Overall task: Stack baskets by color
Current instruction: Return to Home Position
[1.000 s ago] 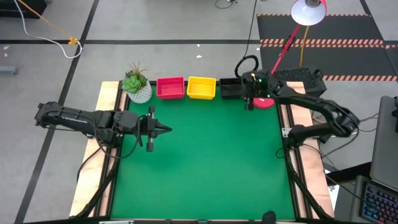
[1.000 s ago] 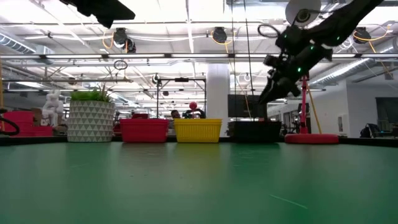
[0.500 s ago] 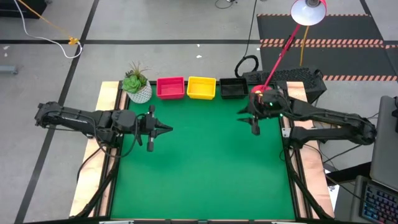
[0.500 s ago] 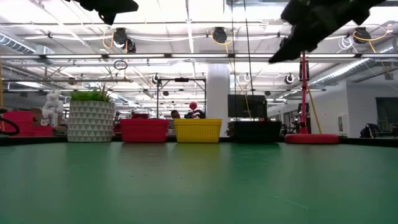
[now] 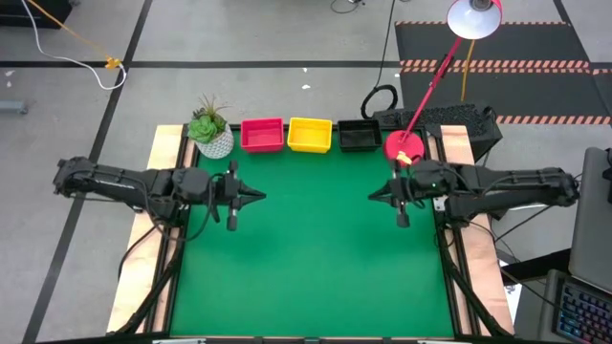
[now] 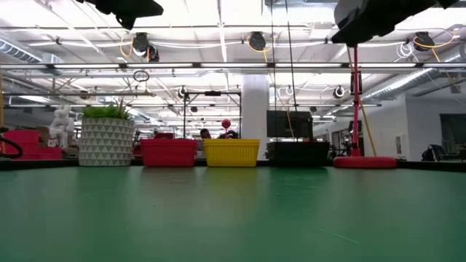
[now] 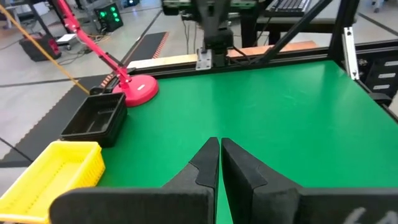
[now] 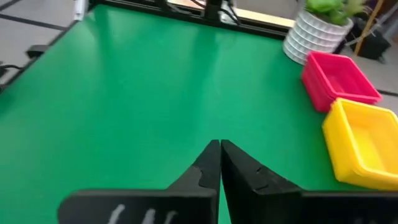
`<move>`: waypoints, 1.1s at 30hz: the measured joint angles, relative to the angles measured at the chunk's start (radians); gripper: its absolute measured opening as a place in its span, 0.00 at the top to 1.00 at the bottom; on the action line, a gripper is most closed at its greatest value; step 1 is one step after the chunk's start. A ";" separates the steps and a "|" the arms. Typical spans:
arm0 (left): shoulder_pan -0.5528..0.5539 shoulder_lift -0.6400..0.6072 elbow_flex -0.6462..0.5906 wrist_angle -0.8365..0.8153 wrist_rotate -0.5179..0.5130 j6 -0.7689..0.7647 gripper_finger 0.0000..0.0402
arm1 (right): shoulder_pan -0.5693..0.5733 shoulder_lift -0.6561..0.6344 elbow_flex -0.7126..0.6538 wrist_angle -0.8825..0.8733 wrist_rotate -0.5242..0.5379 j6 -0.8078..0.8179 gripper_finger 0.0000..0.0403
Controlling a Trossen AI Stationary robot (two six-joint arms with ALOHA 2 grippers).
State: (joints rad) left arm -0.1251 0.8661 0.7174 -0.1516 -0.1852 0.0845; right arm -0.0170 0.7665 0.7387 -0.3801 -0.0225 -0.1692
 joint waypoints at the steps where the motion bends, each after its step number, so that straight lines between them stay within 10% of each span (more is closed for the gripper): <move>1: 0.006 0.000 0.000 0.000 0.000 -0.001 0.95 | 0.014 -0.002 0.000 0.000 0.000 0.000 0.99; 33: 0.225 0.129 -0.295 0.586 0.143 0.037 0.95 | 0.097 -0.331 -0.471 0.370 0.051 -0.121 1.00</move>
State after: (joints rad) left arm 0.0997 0.9947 0.4226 0.4341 -0.0418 0.1214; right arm 0.0795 0.4353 0.2673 -0.0103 0.0288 -0.2900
